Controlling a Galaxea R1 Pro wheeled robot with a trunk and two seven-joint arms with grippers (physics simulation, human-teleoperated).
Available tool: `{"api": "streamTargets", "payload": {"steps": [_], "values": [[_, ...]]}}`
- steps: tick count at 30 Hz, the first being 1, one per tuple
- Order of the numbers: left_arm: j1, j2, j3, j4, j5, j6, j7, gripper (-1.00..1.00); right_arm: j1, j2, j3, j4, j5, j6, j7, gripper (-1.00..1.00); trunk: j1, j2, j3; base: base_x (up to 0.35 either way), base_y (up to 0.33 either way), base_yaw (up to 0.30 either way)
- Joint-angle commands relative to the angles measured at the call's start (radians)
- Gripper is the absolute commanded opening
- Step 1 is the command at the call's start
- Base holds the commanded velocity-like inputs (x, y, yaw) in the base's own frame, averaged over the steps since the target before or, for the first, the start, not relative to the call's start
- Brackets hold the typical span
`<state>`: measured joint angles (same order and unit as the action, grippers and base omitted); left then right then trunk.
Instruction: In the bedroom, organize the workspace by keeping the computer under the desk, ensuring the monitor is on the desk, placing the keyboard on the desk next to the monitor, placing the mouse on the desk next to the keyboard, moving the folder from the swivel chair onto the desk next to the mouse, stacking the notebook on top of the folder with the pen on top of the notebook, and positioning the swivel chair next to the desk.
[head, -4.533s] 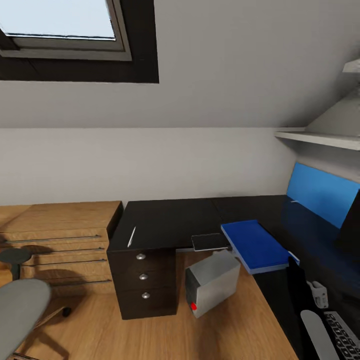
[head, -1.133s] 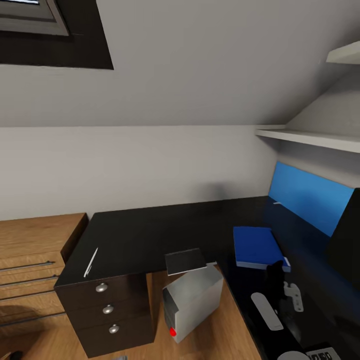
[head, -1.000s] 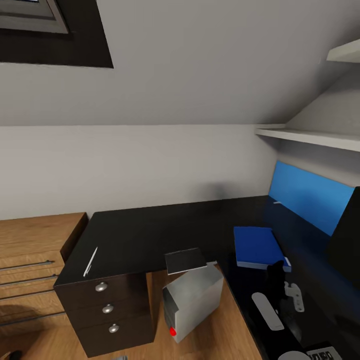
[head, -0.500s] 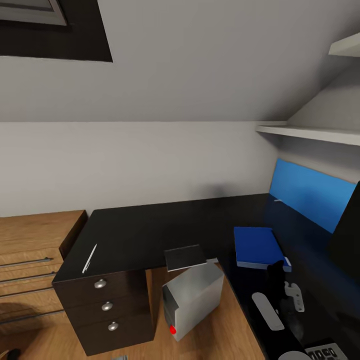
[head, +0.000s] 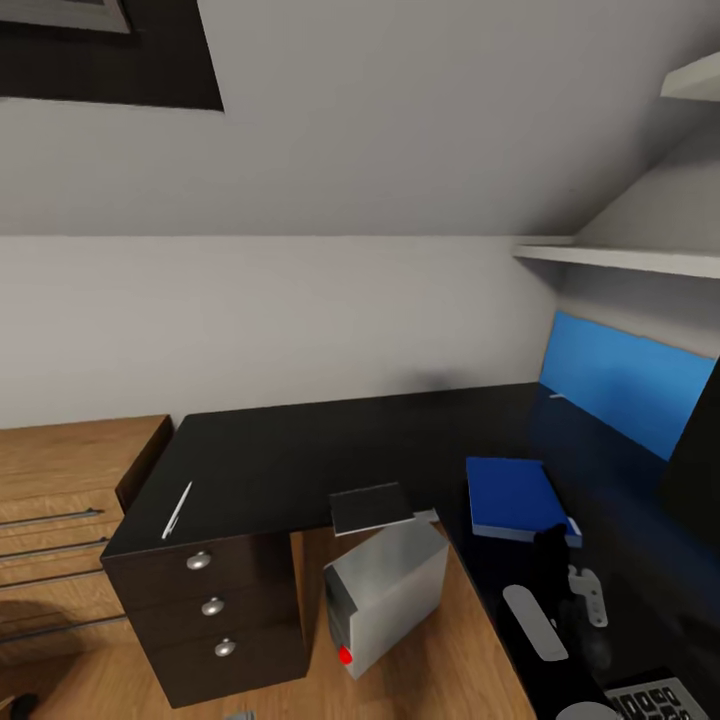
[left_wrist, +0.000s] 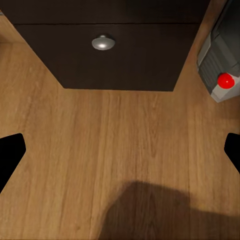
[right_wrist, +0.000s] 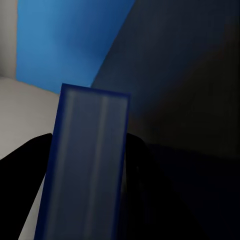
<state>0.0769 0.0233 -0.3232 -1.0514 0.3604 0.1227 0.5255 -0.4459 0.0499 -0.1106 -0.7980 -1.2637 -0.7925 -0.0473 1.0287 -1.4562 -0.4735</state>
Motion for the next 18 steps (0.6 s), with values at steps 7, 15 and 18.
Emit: {"api": "streamTargets", "payload": {"steps": [7,15,18], "values": [[0.0,0.001,-0.004,-0.002,0.005,0.005,0.007,1.0,0.0,0.001,0.0,-0.001,0.004,-0.001,-0.006,-1.0,0.027,-0.05,-0.023,0.0,0.0,0.0],[0.0,0.001,-0.004,-0.002,0.005,0.006,0.007,1.0,0.0,0.001,0.0,-0.001,0.004,-0.001,-0.006,-1.0,0.046,-0.085,-0.039,0.0,0.0,0.0],[0.0,0.001,-0.004,-0.001,0.005,0.008,0.007,1.0,0.0,0.001,0.0,-0.001,0.004,-0.001,-0.006,-1.0,0.046,-0.085,-0.039,0.0,0.0,0.0]]}}
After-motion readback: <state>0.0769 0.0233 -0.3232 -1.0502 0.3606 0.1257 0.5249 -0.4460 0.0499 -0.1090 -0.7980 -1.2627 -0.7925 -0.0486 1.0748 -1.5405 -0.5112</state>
